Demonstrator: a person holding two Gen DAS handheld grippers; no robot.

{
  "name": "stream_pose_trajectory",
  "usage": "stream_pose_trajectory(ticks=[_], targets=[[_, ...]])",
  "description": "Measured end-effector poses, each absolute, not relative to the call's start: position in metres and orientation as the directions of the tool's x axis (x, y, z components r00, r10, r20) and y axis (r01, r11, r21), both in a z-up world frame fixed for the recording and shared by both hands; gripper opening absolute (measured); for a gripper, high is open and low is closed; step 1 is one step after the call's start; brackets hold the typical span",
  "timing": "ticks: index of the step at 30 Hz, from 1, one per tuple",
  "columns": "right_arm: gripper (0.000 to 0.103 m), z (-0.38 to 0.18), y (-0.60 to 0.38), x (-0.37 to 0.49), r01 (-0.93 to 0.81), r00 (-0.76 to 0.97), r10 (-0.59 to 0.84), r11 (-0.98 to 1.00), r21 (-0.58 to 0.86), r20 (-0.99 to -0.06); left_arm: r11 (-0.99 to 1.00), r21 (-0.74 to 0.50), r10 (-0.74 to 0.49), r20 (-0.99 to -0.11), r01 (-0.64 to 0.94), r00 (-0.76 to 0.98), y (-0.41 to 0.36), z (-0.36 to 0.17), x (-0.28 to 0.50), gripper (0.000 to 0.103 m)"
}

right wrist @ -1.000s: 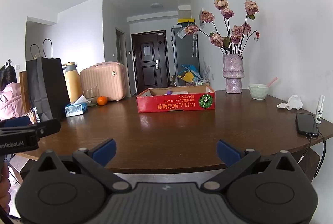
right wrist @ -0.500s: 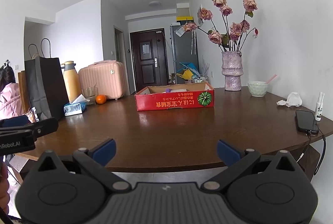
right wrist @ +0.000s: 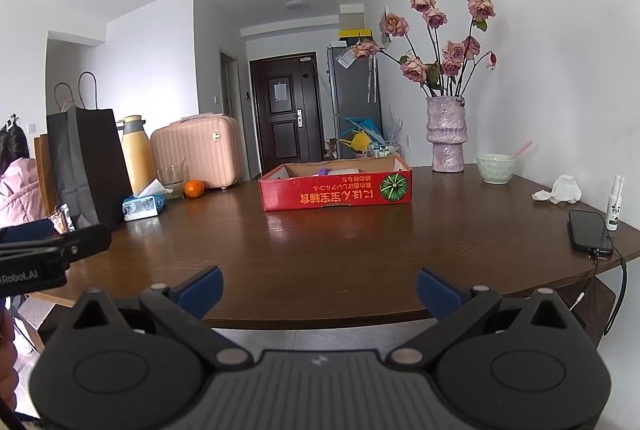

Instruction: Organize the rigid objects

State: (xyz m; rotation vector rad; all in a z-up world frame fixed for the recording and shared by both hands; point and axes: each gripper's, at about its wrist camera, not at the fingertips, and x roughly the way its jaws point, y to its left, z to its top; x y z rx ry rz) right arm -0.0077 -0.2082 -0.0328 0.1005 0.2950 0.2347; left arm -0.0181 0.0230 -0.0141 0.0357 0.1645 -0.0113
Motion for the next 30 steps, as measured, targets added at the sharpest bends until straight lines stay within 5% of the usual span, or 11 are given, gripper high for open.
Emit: stream_pose_trajectory(ticks=[30], targets=[[0.103,-0.0344,-0.2102,-0.0051,-0.215,0.928,0.246,0.967,0.138,-0.280,0.999,0.049,-0.015,-0.156,0.023,0.988,0.0207,-0.0140,-0.0195,0.103]])
